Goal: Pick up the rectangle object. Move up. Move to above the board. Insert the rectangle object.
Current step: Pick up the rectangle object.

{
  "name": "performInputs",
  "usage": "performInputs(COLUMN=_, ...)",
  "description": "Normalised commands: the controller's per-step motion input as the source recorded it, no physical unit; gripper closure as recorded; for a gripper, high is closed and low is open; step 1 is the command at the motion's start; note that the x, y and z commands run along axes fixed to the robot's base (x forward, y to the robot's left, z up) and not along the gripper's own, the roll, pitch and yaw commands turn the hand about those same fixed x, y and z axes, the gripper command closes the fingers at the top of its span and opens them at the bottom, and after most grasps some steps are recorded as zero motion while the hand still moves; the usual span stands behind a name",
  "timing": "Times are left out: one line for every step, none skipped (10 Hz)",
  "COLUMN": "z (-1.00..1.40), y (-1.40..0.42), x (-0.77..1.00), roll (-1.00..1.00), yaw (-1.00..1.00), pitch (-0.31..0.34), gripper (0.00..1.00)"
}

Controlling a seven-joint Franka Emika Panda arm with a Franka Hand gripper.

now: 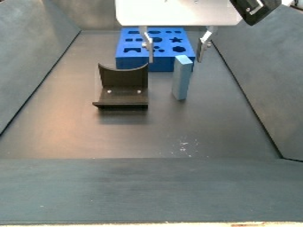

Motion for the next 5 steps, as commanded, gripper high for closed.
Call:
performInputs(z=0.00, y=-0.01, x=0.00, roll=0.00, yaw=0.00, pitch=-0.009, gripper=0.00)
performInputs(z=0.00, y=0.00, x=-0.22, roll=0.00, yaw=-0.08, pitch=-0.180, gripper=0.00)
performInputs(z=-0.07, y=-0.43, x=-0.72, roll=0.33, yaw=0.00, pitch=-0.689, gripper=0.00)
performInputs(z=-0.05, y=-0.47, x=-0.74, roll=0.38, yaw=0.00, pitch=-0.663, gripper=0.00)
performInputs(z=0.00, y=-0.06, x=-0.38, roll=0.05, yaw=-0.13, pitch=-0.409, gripper=0.00)
